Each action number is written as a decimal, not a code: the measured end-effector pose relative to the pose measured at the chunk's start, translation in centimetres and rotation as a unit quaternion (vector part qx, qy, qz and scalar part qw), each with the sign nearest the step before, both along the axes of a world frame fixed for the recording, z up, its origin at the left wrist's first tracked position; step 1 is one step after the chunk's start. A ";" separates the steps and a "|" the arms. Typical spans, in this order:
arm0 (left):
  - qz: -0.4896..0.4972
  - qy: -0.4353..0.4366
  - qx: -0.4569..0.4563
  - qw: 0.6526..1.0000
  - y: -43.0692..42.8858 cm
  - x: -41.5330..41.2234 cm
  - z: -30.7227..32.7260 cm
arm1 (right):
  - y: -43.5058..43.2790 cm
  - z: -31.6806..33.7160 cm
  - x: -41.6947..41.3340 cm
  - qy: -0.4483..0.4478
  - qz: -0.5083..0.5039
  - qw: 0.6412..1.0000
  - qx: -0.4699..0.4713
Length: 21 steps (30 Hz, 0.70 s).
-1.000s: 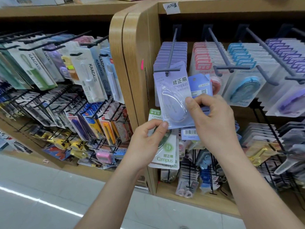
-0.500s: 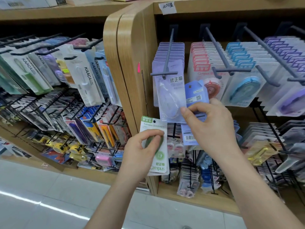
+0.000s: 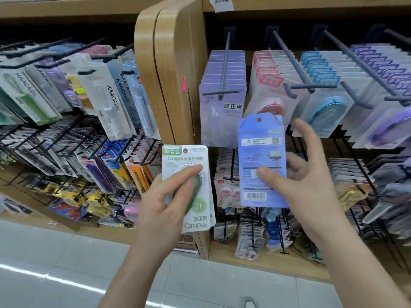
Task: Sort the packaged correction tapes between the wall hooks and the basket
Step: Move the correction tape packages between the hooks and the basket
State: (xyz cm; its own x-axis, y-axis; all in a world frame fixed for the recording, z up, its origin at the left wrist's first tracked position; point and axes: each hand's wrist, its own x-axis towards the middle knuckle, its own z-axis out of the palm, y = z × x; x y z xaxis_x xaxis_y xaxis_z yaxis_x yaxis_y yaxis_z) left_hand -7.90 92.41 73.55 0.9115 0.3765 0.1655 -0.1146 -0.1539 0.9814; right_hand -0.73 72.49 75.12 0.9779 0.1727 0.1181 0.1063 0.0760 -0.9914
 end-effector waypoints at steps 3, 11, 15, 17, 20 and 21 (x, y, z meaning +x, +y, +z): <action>0.001 0.006 0.029 1.000 -0.6 0.6 -0.3 | -0.1 0.3 -0.4 0.087 0.020 0.990 0.107; -0.033 -0.044 -0.090 0.994 -2.1 1.2 0.8 | 0.5 -1.3 -2.3 0.038 -0.068 0.997 0.000; -0.073 -0.043 -0.137 0.987 -2.8 1.2 0.3 | 0.2 -2.2 -3.2 0.028 -0.102 0.988 -0.116; -0.109 -0.042 -0.154 0.981 -3.8 1.5 -0.3 | 0.3 -2.2 -4.0 0.036 -0.071 0.993 -0.092; -0.172 -0.048 -0.166 0.970 -5.6 1.9 -0.9 | -0.5 -2.7 -5.0 0.056 -0.031 0.994 -0.093; -0.189 -0.044 -0.167 0.967 -6.4 2.0 -1.2 | -1.2 -3.0 -5.2 0.064 -0.046 0.992 -0.096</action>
